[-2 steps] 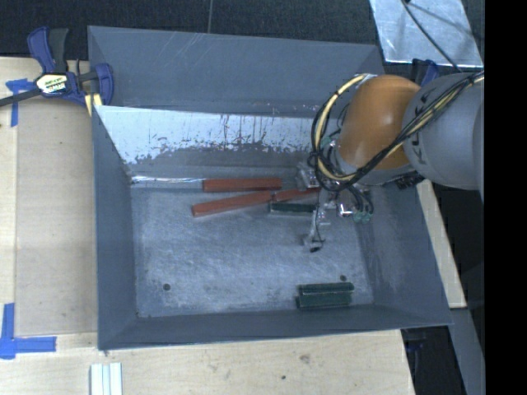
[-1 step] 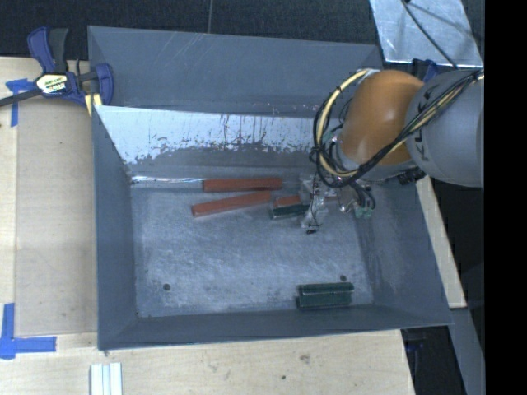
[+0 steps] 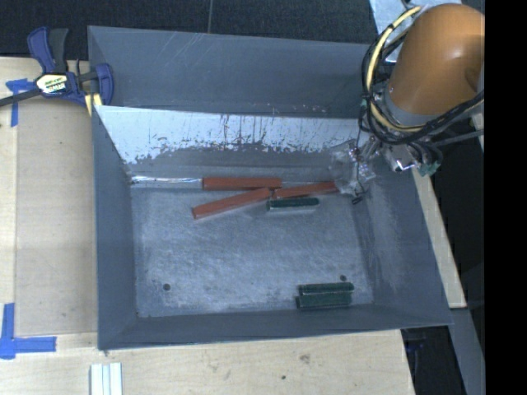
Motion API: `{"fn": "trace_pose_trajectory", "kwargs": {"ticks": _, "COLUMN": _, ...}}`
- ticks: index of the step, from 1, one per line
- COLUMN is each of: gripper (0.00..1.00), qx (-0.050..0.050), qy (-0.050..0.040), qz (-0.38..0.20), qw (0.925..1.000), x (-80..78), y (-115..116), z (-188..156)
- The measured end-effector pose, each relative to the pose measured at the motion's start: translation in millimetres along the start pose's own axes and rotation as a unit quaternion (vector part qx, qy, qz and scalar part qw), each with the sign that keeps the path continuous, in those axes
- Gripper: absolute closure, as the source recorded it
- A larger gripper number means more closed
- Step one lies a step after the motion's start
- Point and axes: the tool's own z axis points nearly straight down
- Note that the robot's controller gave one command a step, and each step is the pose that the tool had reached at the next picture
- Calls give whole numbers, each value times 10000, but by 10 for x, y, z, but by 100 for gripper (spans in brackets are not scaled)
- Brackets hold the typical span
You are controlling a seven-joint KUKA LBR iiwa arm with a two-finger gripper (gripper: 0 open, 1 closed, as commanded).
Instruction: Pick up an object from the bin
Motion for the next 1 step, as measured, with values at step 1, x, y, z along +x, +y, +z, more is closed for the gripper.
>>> {"fn": "trace_pose_trajectory", "kwargs": {"ticks": 1, "gripper": 100, "qx": -33, "qy": 50, "qz": 156, "qw": 9999, "x": -32, "y": 492, "z": 293}}
